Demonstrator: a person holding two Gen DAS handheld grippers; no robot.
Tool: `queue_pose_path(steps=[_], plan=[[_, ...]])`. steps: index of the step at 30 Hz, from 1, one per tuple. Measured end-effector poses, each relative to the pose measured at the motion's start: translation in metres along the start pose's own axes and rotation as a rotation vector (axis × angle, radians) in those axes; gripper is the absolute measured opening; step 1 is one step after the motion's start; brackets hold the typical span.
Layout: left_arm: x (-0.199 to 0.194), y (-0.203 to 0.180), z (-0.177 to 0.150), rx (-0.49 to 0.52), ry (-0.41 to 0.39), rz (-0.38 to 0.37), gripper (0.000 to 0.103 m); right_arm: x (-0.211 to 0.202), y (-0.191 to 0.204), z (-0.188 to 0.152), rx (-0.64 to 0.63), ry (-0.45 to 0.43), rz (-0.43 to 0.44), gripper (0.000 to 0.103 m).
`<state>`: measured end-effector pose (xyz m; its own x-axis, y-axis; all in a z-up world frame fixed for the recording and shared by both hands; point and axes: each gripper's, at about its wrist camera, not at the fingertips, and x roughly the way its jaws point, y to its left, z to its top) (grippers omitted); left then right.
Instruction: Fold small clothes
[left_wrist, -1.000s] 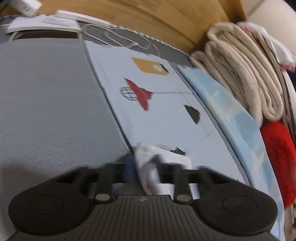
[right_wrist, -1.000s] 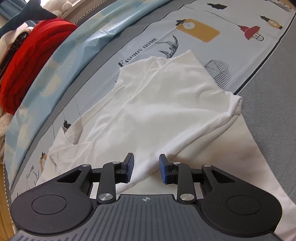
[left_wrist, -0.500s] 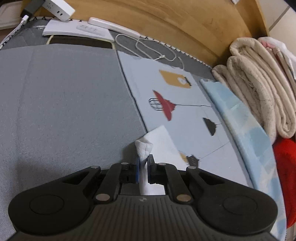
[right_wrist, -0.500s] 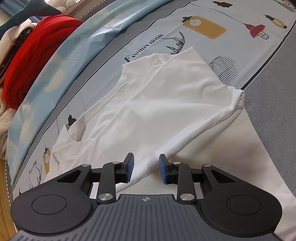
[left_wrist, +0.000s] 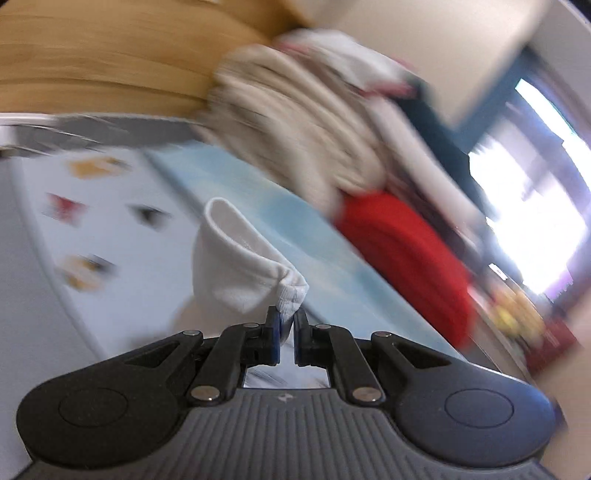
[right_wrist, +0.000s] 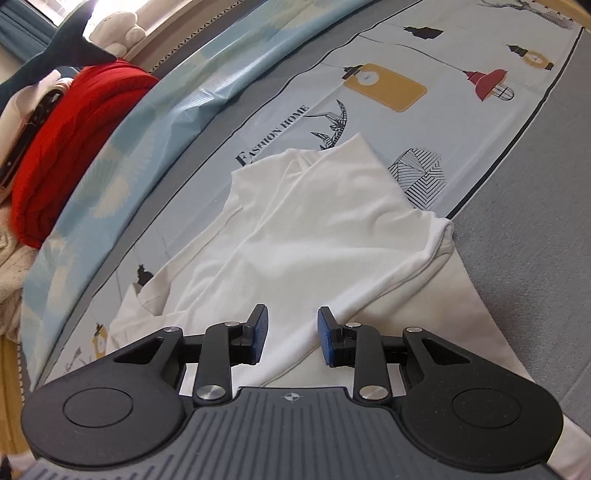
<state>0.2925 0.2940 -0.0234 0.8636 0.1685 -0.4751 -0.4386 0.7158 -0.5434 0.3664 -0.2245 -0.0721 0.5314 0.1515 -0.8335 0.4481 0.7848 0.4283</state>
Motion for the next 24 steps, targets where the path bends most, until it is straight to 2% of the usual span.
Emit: queue_pose_path(steps=[1,4,7,10,13,14,15,16,17,20,22,24], plan=[[0.003,-0.022,-0.018,0.037,0.021,-0.045,0.007,-0.001,-0.002,0.0,-0.002,0.004,0.016,0.029],[0.024,-0.082,-0.081,0.107,0.158,-0.158,0.006,-0.007,-0.009,0.002,-0.007,-0.002,0.065,0.007],[0.052,-0.135,-0.137,0.133,0.309,-0.21,0.006,-0.014,-0.019,0.005,-0.03,-0.025,0.07,0.006],[0.062,-0.176,-0.181,0.126,0.406,-0.257,0.006,-0.015,-0.036,0.009,-0.022,-0.01,0.063,0.006],[0.058,-0.218,-0.217,0.132,0.508,-0.397,0.007,-0.014,-0.053,0.015,0.009,0.001,0.049,0.009],[0.058,-0.227,-0.226,0.139,0.559,-0.444,0.011,-0.013,-0.058,0.017,0.02,-0.001,0.046,0.009],[0.061,-0.237,-0.237,0.145,0.64,-0.491,0.021,-0.012,-0.063,0.02,0.03,-0.006,0.046,0.009],[0.062,-0.24,-0.246,0.142,0.692,-0.521,0.022,-0.011,-0.066,0.022,0.038,-0.012,0.051,0.01],[0.064,-0.239,-0.248,0.138,0.704,-0.532,0.022,-0.01,-0.069,0.024,0.044,-0.019,0.055,0.012],[0.071,-0.221,-0.228,0.147,0.634,-0.433,0.023,-0.002,-0.076,0.027,0.064,-0.032,0.063,0.024],[0.077,-0.202,-0.204,0.146,0.569,-0.342,0.023,0.006,-0.078,0.026,0.077,-0.021,0.071,0.026],[0.079,-0.179,-0.181,0.144,0.486,-0.214,0.023,0.015,-0.079,0.025,0.08,-0.006,0.075,0.028]])
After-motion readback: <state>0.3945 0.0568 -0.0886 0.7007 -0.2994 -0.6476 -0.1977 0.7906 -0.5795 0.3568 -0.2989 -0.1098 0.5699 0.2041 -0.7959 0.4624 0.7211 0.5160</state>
